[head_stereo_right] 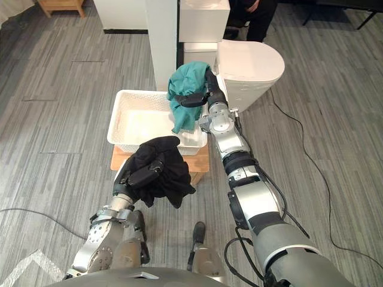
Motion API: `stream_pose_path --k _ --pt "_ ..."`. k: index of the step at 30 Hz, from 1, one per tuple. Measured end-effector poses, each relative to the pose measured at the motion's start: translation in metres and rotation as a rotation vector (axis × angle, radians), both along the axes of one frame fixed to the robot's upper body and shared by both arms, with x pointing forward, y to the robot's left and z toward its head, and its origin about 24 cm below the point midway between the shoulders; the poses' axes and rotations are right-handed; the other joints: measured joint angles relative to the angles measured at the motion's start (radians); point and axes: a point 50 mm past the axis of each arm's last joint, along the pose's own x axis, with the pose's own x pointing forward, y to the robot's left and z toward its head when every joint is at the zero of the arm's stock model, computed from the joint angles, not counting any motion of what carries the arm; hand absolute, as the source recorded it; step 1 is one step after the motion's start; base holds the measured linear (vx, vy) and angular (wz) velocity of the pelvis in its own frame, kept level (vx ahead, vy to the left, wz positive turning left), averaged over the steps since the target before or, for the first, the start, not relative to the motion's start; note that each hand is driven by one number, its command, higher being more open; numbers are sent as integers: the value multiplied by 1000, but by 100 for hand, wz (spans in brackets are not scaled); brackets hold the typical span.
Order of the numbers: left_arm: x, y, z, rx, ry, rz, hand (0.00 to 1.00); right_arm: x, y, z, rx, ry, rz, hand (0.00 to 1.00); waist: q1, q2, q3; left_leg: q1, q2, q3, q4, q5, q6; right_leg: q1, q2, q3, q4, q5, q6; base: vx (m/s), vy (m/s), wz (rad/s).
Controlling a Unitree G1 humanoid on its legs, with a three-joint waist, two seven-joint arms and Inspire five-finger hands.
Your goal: Tidy up the quilt and then pick up the clothes from the bed and put them into the laundry hamper
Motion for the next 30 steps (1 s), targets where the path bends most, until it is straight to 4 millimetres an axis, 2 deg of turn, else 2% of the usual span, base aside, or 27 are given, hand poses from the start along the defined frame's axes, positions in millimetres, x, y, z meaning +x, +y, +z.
stream_pose_path --k 2,4,11,14,18,22,23,26,30 --pt "0 5 -6 4 25 25 0 0 2 1 2 -7 7 100 0 0 0 9 10 16 0 -11 -14 -1 9 13 -1 6 -8 -56 -24 -22" --pt "-1 8 -8 -2 43 48 0 0 4 2 0 -12 12 100 0 0 0 15 22 26 0 -13 -13 -2 14 20 -4 9 -11 -67 -38 -22" --pt "0 15 -8 -27 47 86 0 -11 13 24 23 -143 57 100 -8 -3 2 22 25 59 0 -13 -12 -2 21 35 -21 20 -9 -40 -18 -10" --pt "2 18 -2 -31 24 98 0 -18 15 28 -1 -186 71 100 -13 -22 10 25 22 63 0 -8 -13 2 16 35 -20 21 -7 0 0 0" --pt "-2 22 4 -68 4 150 0 -27 20 19 -139 -208 89 100 -20 -27 10 31 14 59 0 -1 -18 8 10 32 -18 21 -6 15 2 3" --pt "-3 24 7 -92 -3 188 0 -41 34 2 -314 -207 171 100 -24 -27 10 47 15 54 0 -5 -23 24 11 31 -14 17 -4 -20 3 2" --pt "-3 23 7 -100 -1 191 0 -47 39 -4 -337 -200 205 100 -24 -27 10 46 16 53 -1 -12 -31 23 12 28 -12 15 -4 -75 12 3" --pt "-8 22 4 -110 13 198 0 -55 51 -24 -410 -147 289 100 -24 -28 9 45 18 56 0 -17 -24 19 13 27 -6 6 -5 -69 5 2" --pt "-10 23 4 -109 18 203 0 -61 57 -38 -535 -125 327 100 -9 -30 8 42 23 64 0 -9 -24 18 15 24 -8 7 -4 -58 -5 3"
